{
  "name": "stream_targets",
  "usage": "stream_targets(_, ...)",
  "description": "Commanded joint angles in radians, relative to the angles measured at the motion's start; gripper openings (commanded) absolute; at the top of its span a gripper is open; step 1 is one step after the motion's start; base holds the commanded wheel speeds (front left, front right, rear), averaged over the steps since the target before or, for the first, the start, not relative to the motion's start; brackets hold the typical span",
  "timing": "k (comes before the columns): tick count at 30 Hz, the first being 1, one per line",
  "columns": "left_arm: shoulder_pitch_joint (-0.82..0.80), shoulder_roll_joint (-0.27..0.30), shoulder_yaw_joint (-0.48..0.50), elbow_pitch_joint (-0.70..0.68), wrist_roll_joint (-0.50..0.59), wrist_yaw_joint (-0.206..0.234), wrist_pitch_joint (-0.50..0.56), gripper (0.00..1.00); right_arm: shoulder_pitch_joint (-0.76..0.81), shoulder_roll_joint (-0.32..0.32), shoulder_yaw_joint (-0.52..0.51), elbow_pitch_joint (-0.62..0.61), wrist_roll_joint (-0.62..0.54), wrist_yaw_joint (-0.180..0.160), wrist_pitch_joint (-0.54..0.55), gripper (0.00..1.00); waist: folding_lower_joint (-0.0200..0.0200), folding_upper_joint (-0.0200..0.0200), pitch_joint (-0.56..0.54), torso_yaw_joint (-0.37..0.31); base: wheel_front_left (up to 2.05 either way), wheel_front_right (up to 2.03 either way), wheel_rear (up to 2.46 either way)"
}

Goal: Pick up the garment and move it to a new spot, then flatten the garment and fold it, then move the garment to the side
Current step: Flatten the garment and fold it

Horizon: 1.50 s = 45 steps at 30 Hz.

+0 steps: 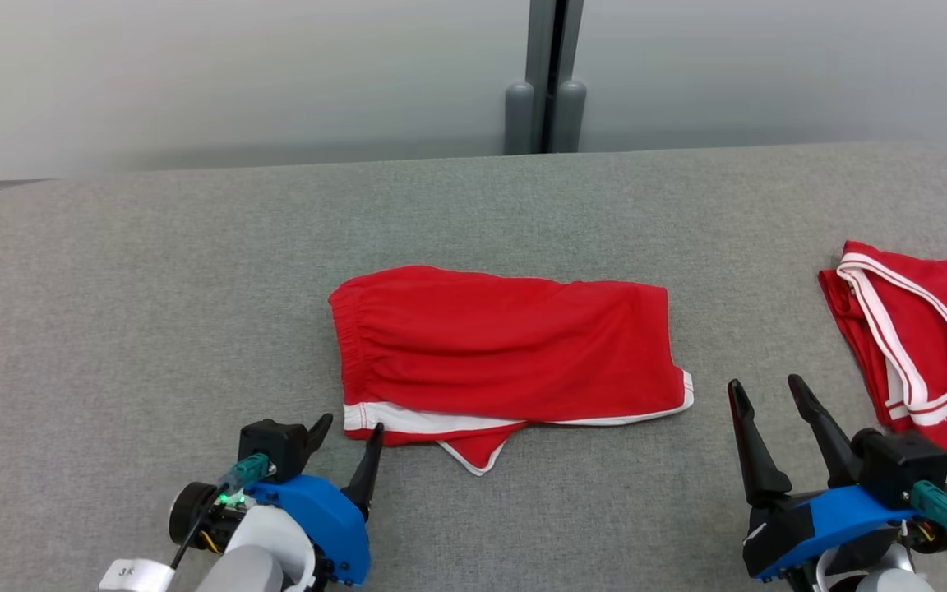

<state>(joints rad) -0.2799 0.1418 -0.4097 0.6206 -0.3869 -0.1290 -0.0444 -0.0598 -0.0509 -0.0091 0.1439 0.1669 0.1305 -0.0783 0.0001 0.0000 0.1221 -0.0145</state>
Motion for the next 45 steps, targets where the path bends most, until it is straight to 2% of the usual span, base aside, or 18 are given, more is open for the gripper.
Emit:
stream_targets(1, -0.025, 0.005, -0.004, 0.01, -0.003, -0.001, -0.004, 1.0, -0.016, 0.0, 0.002, 0.004, 0.004, 0.0, -0.007, 1.0, -0.0001, 0.0, 0.004, -0.004, 0.0, 0.0, 0.0)
stream_targets(8, -0.083, 0.0, -0.001, 0.113, -0.009, 0.004, -0.056, 1.0, -0.036, 0.0, -0.001, 0.029, 0.01, 0.0, -0.011, 1.0, -0.0001, 0.0, 0.033, -0.014, 0.0, 0.0, 0.0)
stream_targets(9, -0.09, -0.003, 0.001, 0.126, -0.013, 0.008, -0.059, 0.91, -0.04, 0.0, 0.0, 0.033, 0.012, 0.0, -0.008, 1.0, -0.0001, 0.0, 0.035, -0.015, 0.0, 0.0, 0.0)
stream_targets(11, -0.105, -0.006, -0.002, 0.144, -0.016, 0.008, -0.069, 0.21, -0.046, 0.0, 0.006, 0.044, 0.016, 0.0, -0.001, 1.0, -0.0001, 0.0, 0.041, -0.016, 0.0, 0.0, 0.0)
stream_targets(12, -0.11, -0.005, -0.005, 0.152, -0.015, 0.008, -0.073, 0.0, -0.051, 0.0, 0.016, 0.053, 0.023, 0.0, 0.009, 1.0, -0.0001, 0.0, 0.046, -0.018, 0.0, 0.0, 0.0)
stream_targets(21, -0.138, -0.014, -0.029, 0.189, -0.041, -0.001, -0.119, 0.0, -0.156, -0.002, 0.016, 0.197, 0.019, 0.0, 0.195, 1.0, -0.0001, 0.0, 0.065, -0.002, 0.0, 0.0, 0.0)
stream_targets(31, -0.164, -0.024, -0.076, 0.199, -0.071, -0.003, -0.153, 0.0, -0.26, -0.001, 0.038, 0.36, -0.001, 0.0, 0.225, 0.99, -0.0001, 0.0, 0.092, 0.025, 0.0, 0.0, 0.0)
stream_targets(32, -0.166, -0.024, -0.08, 0.199, -0.075, -0.001, -0.155, 0.0, -0.268, -0.001, 0.048, 0.376, 0.006, 0.0, 0.233, 0.75, -0.0001, 0.0, 0.093, 0.026, 0.0, 0.0, 0.0)
stream_targets(33, -0.17, -0.023, -0.084, 0.198, -0.08, -0.001, -0.158, 0.0, -0.273, -0.001, 0.056, 0.392, 0.011, 0.0, 0.24, 0.55, -0.0001, 0.0, 0.095, 0.027, 0.0, 0.0, 0.0)
stream_targets(34, -0.173, -0.021, -0.09, 0.198, -0.083, -0.001, -0.159, 0.0, -0.276, 0.0, 0.064, 0.407, 0.013, 0.0, 0.249, 0.44, -0.0001, 0.0, 0.097, 0.027, 0.0, 0.0, 0.0)
stream_targets(35, -0.176, -0.02, -0.096, 0.198, -0.089, -0.001, -0.161, 0.0, -0.278, 0.0, 0.07, 0.419, 0.019, 0.0, 0.251, 0.0, -0.0001, 0.0, 0.098, 0.028, 0.0, 0.0, 0.0)
stream_targets(41, -0.173, -0.005, -0.098, 0.172, -0.117, -0.002, -0.195, 0.0, -0.276, -0.002, 0.054, 0.38, 0.041, 0.0, 0.17, 0.0, -0.0001, 0.0, 0.087, 0.019, 0.0, 0.0, 0.0)
stream_targets(45, -0.143, -0.003, -0.068, 0.081, -0.163, -0.002, -0.215, 0.0, -0.229, -0.002, 0.024, 0.263, 0.057, 0.0, 0.129, 0.0, -0.0001, 0.0, 0.058, 0.005, 0.0, 0.0, 0.0)
